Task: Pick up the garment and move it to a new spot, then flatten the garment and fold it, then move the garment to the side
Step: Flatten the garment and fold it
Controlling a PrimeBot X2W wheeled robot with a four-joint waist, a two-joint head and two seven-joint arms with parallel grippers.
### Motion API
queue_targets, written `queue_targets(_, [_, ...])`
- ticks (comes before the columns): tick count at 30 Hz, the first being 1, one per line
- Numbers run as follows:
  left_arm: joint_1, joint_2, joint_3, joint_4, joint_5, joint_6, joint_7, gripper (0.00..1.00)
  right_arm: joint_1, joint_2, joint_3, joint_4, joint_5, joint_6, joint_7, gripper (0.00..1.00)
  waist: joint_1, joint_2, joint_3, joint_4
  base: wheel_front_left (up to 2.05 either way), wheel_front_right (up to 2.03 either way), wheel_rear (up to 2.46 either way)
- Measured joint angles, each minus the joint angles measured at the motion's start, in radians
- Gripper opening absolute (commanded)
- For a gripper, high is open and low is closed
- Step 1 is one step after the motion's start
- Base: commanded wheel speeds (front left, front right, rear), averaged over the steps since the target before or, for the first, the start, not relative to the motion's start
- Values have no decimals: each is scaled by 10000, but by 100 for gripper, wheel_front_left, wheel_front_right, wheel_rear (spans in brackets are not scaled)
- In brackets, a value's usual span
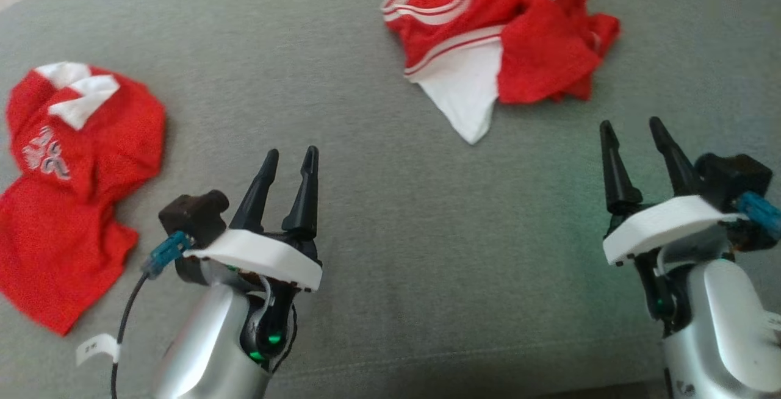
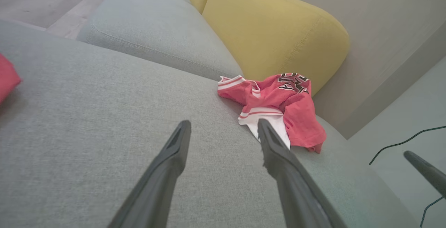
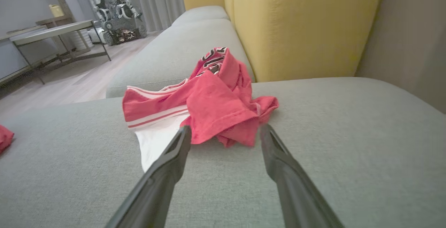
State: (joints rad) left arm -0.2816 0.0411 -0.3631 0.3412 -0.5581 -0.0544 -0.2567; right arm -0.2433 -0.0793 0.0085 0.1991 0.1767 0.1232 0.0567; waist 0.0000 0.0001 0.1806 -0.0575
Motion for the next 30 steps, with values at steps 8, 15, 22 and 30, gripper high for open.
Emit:
queue_targets(8, [-979, -2, -290, 1350, -407, -79, 0, 100, 122, 199, 25, -953, -23, 0, -42, 100, 0, 0, 215, -984, 0, 0, 0])
queue_targets(15, [-2648, -23, -1018, 3363, -1260, -35, 151, 100, 159, 240, 238, -1116, 121, 0, -157, 100, 0, 0, 541, -1799, 0, 0, 0])
queue_targets(22, [-3680, -38, -1475, 4742, -1795, 4, 464, 100, 183, 251, 495, -1095, 408, 0, -410, 100, 0, 0, 877, -2419, 0, 0, 0])
queue_targets(30, [-4667, -36, -2148, 6042, -2105, 201, 713, 100, 141, 270, 871, -1016, 533, 0, -679, 100, 0, 0, 1239, -3080, 0, 0, 0])
